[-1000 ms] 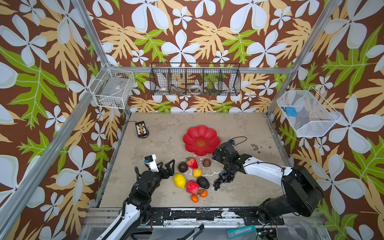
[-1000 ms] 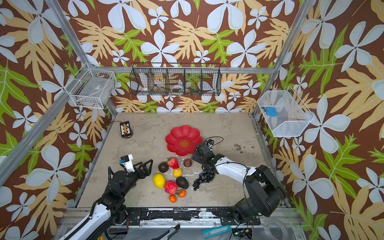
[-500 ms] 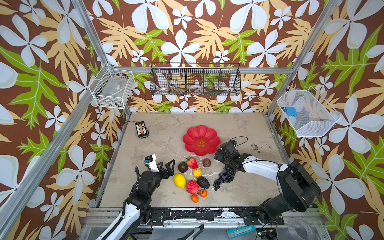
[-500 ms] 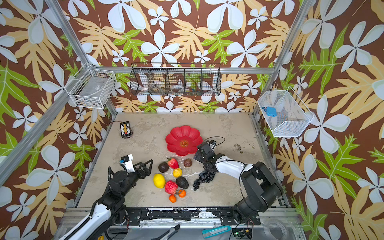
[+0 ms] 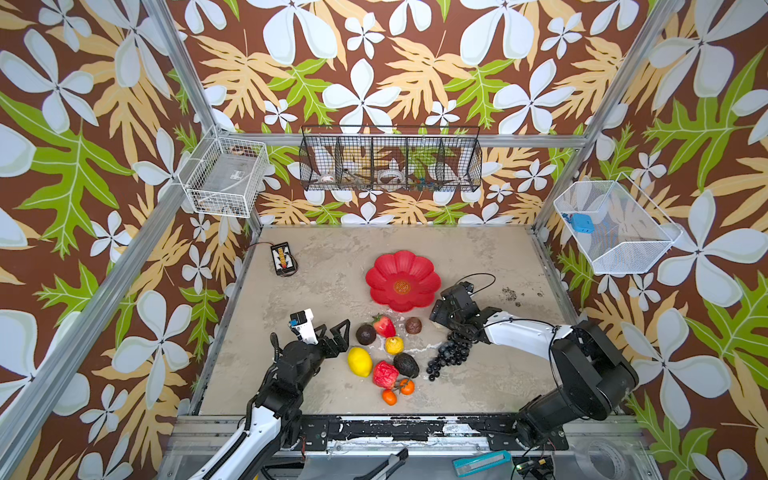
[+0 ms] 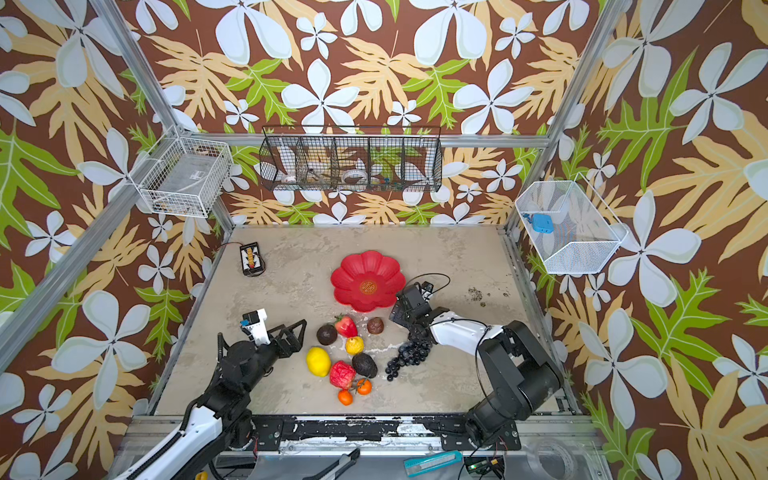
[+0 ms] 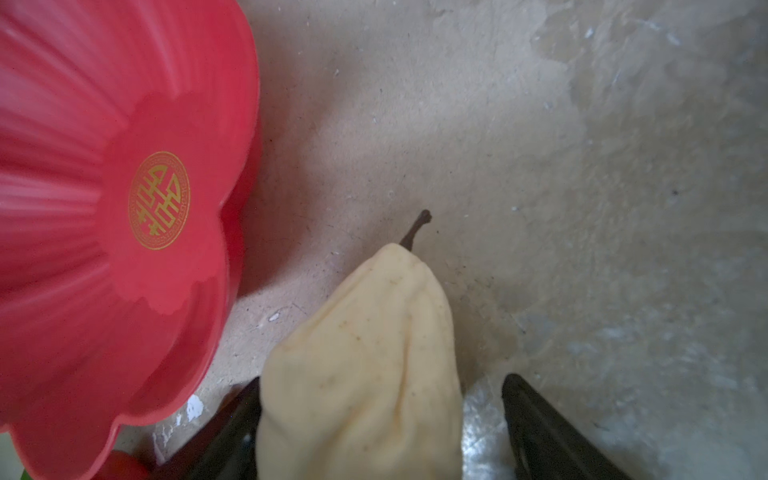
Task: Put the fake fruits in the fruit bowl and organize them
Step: 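Release the plate and lower the right gripper around the cream pear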
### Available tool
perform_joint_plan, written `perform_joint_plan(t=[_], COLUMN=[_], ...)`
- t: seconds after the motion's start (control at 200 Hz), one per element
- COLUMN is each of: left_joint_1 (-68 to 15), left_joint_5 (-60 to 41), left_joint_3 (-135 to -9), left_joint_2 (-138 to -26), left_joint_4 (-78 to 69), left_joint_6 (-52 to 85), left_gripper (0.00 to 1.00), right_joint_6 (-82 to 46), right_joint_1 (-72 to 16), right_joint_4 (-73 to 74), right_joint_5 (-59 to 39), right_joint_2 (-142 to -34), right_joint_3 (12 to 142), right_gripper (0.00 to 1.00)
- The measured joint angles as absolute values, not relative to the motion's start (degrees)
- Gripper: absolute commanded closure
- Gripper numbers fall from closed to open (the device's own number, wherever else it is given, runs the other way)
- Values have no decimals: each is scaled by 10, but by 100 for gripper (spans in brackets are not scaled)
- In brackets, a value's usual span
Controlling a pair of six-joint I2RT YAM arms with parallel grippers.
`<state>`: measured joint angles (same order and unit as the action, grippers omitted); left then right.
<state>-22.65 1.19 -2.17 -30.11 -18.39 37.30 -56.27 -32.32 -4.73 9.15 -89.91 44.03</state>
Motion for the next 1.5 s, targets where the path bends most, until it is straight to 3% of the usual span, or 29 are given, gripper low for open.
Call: perform_joint_plan(t=[0.465, 1.021, 1.256, 1.501], left_joint_1=[-227, -227, -227, -227], left_joint_5=[12, 12, 12, 12], left_joint_3=[-22, -22, -22, -22], left_joint_2=[-304, -301, -300, -308], left_joint_4=[-187, -186, -186, -189], left_joint_6=[373, 373, 373, 373], left_gripper=[1, 1, 2, 1], right_joint_6=[-520, -501, -495, -484], right_joint_1=[-328, -328, -328, -328], right_joint_4=[-58, -60, -58, -49], right_joint_5=[105, 103, 101, 110], right_joint_2=[-918, -947, -943, -863], right_joint_3=[475, 480, 480, 454], right_gripper=[32, 27, 33, 36])
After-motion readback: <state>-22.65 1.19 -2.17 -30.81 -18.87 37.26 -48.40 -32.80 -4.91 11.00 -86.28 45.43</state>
